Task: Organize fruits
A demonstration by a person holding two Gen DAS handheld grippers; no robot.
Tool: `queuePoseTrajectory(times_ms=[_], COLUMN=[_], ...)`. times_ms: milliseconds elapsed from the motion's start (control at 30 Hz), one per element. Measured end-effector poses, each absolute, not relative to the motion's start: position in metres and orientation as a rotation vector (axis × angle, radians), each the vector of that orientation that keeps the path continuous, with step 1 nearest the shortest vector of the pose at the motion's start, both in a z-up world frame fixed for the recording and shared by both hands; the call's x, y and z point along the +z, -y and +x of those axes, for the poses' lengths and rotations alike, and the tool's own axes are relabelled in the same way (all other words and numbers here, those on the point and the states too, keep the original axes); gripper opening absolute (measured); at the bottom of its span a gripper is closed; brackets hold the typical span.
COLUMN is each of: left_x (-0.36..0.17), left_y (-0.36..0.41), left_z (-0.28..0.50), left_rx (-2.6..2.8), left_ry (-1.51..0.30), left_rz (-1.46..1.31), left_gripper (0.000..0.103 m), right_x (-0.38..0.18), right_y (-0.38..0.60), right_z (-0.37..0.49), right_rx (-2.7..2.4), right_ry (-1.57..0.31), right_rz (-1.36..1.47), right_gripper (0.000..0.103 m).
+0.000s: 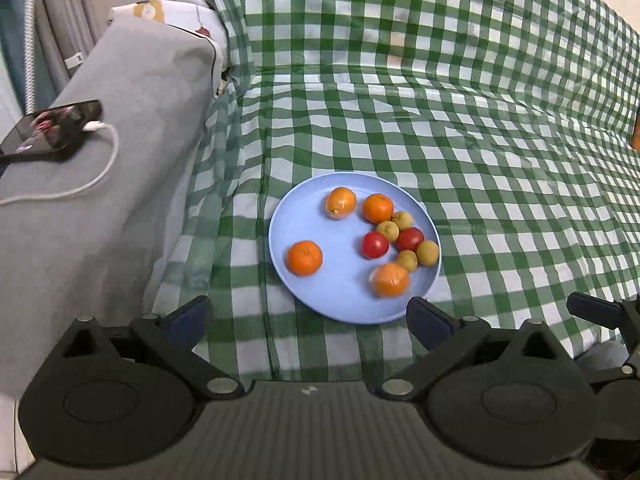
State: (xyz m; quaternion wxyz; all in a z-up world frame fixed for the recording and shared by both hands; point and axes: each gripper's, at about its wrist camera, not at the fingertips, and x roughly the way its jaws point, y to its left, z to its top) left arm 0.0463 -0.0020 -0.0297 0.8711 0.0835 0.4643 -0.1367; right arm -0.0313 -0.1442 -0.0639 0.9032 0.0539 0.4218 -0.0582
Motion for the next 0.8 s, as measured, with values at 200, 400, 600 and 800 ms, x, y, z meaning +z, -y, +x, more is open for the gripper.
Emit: queuePoseTrajectory(times_ms=[200,400,600,800], left_x=[-0.021,-0.011,-0.008,-0.006], left_y=[-0.003,-0.009,-0.01,-0.012], left_z=[0.014,-0.01,-0.027,-0.037], left_rx=[-0.281,-0.282,-0.282,-0.279], left_ry=[-0.938,-0.91,-0.896,-0.884], left_rz=[0.188,0.187,0.2,0.211], left_gripper=[0.102,0.103,0.103,0.103], right_x=[-0.05,-0.039,-0.032,-0.029], right_y=[0.132,0.125,0.12,0.122], right_z=[-0.059,-0.079,-0.098,-0.111], right_rx=[-0.126,-0.13,-0.133,-0.148], right_ry=[-0.837,-0.801,-0.789,-0.78], right_rz=[0.111,0.107,0.098,0.096], right_gripper=[0.102,0.102,0.102,0.102])
